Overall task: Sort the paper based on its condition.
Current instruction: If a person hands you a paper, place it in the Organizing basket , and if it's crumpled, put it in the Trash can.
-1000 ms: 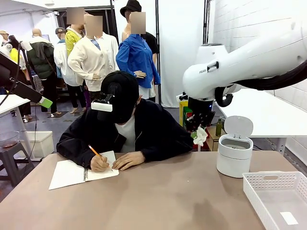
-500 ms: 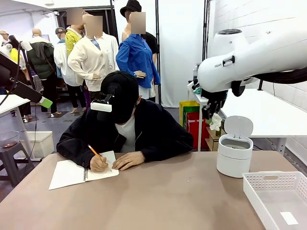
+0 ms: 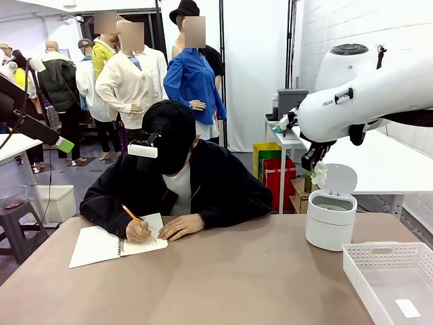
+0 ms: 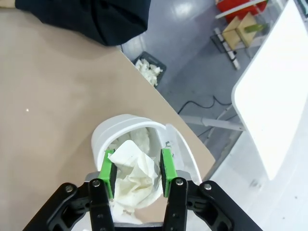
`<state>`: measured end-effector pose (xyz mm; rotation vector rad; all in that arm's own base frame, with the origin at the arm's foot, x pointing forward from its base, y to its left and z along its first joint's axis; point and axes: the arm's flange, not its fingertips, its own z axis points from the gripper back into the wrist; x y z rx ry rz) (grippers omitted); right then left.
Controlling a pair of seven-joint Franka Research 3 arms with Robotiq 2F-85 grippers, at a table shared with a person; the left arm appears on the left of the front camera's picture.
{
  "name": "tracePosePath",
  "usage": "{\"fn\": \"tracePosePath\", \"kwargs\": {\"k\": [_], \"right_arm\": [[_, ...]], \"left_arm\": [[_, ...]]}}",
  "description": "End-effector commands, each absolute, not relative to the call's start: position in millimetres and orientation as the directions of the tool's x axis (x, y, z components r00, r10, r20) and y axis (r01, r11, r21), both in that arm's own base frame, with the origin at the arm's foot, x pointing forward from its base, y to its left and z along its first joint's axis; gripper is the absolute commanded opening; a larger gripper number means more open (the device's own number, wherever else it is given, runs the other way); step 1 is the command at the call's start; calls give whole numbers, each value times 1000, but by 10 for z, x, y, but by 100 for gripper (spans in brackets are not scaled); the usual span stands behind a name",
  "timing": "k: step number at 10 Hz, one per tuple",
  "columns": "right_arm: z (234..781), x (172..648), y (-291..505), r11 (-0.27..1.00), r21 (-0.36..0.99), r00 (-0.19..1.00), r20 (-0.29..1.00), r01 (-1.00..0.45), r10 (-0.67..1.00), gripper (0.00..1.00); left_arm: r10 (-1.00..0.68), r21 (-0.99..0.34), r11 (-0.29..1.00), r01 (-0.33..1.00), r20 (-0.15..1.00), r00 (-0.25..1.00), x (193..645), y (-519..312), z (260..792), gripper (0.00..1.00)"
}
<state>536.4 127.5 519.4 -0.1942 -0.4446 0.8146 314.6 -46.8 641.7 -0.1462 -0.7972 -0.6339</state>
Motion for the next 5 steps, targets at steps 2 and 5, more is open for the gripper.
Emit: {"fn": "tracePosePath", "kwargs": {"k": [2, 5], "right_arm": [[5140, 5186, 1125, 675, -376, 579, 347, -635, 738, 47], [5187, 5292, 1255, 674, -341, 596, 316, -655, 738, 47]], "left_arm": [[-467, 106, 807, 580, 716, 519, 3158, -475, 6412, 100], [-467, 106, 807, 580, 716, 519, 3158, -475, 6412, 100]]}}
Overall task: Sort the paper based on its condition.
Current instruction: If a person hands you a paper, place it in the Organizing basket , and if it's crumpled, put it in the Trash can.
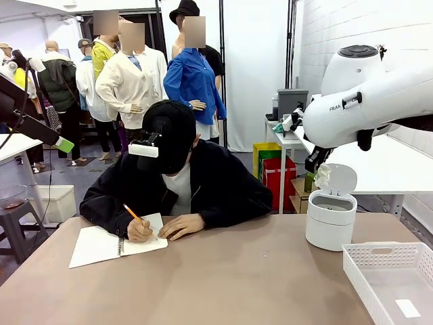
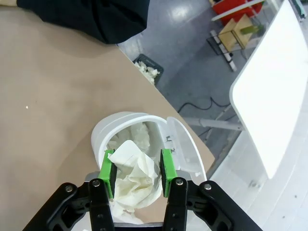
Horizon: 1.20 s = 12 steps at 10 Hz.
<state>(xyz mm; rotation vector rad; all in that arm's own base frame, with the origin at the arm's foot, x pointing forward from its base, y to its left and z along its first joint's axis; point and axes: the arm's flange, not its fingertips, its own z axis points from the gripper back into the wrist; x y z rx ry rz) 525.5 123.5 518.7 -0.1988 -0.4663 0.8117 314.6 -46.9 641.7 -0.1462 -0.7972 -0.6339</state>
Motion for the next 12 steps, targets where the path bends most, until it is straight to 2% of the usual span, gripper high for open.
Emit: {"fn": "tracePosePath", "kwargs": {"k": [1, 5, 9, 12], "right_arm": [[5187, 5292, 1255, 674, -341, 596, 316, -655, 738, 47], [5192, 5258, 1251, 675, -344, 593, 322, -653, 738, 47], [5217, 5387, 1087, 682, -420, 614, 306, -599, 728, 47], [5241, 5327, 1039, 676, -391, 604, 308, -624, 735, 47]], "left_arm": [[-467, 106, 807, 580, 716, 519, 3158, -475, 6412, 100], [-467, 106, 807, 580, 716, 519, 3158, -475, 6412, 100], [-467, 106, 807, 580, 716, 519, 3158, -475, 6412, 100], [-467, 106, 807, 580, 716, 519, 3158, -475, 6412, 100]]}}
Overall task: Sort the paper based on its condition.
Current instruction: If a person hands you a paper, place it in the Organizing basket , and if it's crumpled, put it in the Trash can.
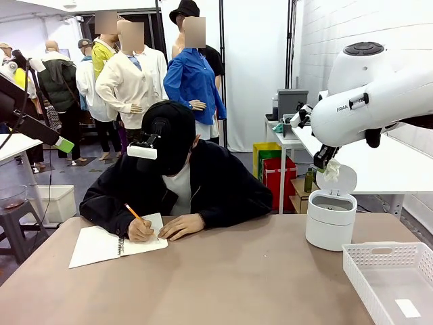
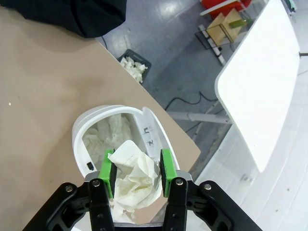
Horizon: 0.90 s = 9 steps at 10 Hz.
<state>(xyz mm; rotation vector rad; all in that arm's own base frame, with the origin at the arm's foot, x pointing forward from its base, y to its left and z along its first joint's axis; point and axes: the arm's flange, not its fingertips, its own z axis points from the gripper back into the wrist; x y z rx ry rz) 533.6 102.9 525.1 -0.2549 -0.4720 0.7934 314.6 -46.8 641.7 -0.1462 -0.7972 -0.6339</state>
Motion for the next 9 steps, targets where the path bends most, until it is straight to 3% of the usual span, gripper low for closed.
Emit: {"fn": "tracePosePath", "kwargs": {"k": [1, 3, 4, 6, 9], "right_arm": [[5241, 5327, 1039, 676, -391, 604, 308, -624, 735, 47], [5250, 5334, 1041, 677, -391, 604, 309, -623, 735, 47], [5254, 5354, 1014, 687, -376, 611, 316, -622, 726, 61], [5247, 5366, 1012, 691, -378, 615, 319, -616, 722, 99], [5272, 5365, 1025, 694, -383, 617, 321, -609, 718, 100]], "left_arm": [[-467, 106, 807, 580, 716, 519, 3158, -475, 6412, 100], [-467, 106, 807, 580, 716, 519, 3158, -475, 6412, 100], [-467, 106, 807, 580, 716, 519, 3158, -475, 6412, 100], [-467, 106, 807, 580, 716, 519, 3158, -475, 6412, 100], [-467, 106, 807, 580, 716, 519, 3158, -475, 6412, 100]]}}
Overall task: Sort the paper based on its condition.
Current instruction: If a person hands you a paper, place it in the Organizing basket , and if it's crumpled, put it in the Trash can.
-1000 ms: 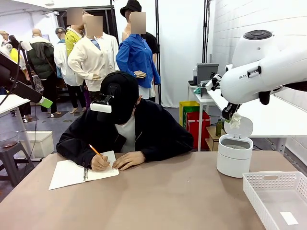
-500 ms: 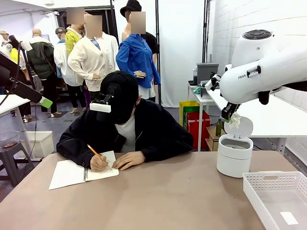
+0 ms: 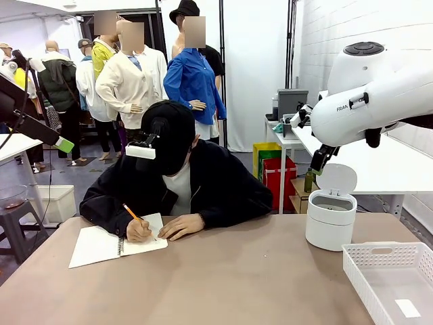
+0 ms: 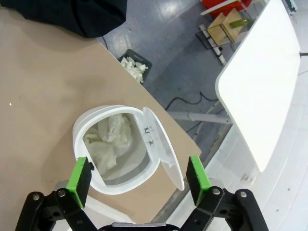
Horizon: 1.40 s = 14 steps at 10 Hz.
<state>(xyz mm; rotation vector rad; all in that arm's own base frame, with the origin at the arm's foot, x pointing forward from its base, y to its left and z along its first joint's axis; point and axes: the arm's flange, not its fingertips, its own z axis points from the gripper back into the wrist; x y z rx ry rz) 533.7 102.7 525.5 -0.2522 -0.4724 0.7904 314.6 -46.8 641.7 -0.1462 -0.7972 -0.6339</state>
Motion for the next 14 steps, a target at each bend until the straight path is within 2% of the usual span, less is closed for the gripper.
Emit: {"fn": "tracePosePath", "kwargs": {"k": [1, 4, 5, 14], "right_arm": [[5287, 5360, 1031, 693, -377, 612, 326, -615, 720, 100], [5387, 5226, 1102, 687, -219, 598, 359, -692, 717, 100], [5288, 5319, 1066, 700, -351, 612, 339, -622, 714, 100], [5288, 5319, 1066, 700, -351, 612, 339, -622, 714, 100]], "left_arm": [[-467, 106, 807, 580, 716, 519, 3158, -475, 6412, 100], [-467, 106, 807, 580, 716, 519, 3158, -475, 6412, 100], [-467, 106, 807, 580, 716, 519, 3158, -475, 6412, 100], [-467, 106, 807, 580, 716, 519, 3158, -475, 6412, 100]]}}
